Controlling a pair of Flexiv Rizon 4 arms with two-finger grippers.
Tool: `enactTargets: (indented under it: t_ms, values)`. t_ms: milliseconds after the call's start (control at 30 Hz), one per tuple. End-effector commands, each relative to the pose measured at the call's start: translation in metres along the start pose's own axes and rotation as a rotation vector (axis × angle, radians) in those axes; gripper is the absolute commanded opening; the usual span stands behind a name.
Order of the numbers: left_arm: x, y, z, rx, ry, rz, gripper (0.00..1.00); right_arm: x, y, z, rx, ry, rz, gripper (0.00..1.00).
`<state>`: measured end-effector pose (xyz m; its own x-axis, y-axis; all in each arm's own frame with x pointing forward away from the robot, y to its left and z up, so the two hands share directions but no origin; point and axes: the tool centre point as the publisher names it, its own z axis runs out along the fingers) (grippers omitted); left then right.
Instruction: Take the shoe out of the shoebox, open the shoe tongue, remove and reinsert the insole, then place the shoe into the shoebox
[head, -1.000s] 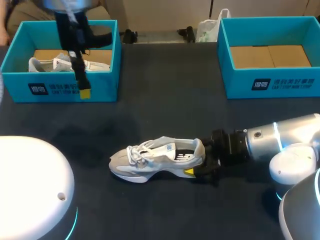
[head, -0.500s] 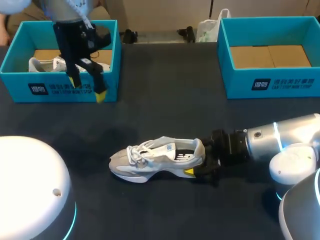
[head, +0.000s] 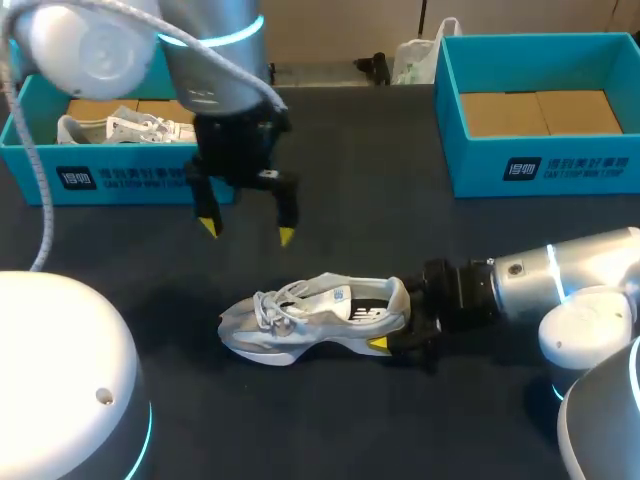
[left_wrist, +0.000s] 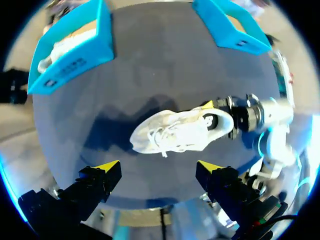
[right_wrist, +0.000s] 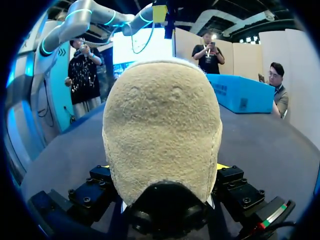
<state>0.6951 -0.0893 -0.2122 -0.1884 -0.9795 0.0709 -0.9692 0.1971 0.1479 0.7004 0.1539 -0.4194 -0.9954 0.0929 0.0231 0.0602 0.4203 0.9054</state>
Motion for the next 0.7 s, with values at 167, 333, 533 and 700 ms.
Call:
enactTargets:
  t_ms: [167,333,533,700]
  values:
    - [0.014,-0.010,0.001,-0.031,-0.020,-0.011,1.00,0.001,0.002,0.000,0.006,0.000,0.001,0.00]
    - [0.030,-0.015,0.018,-0.016,-0.051,-0.077,1.00,0.001,0.002,0.000,0.006,0.000,0.001,0.00]
    - [0.059,-0.025,0.048,-0.051,-0.075,-0.115,1.00,0.001,0.002,0.000,0.006,0.000,0.001,0.00]
    - [0.074,-0.027,0.065,-0.037,-0.114,-0.130,1.00,0.001,0.002,0.000,0.006,0.000,0.001,0.00]
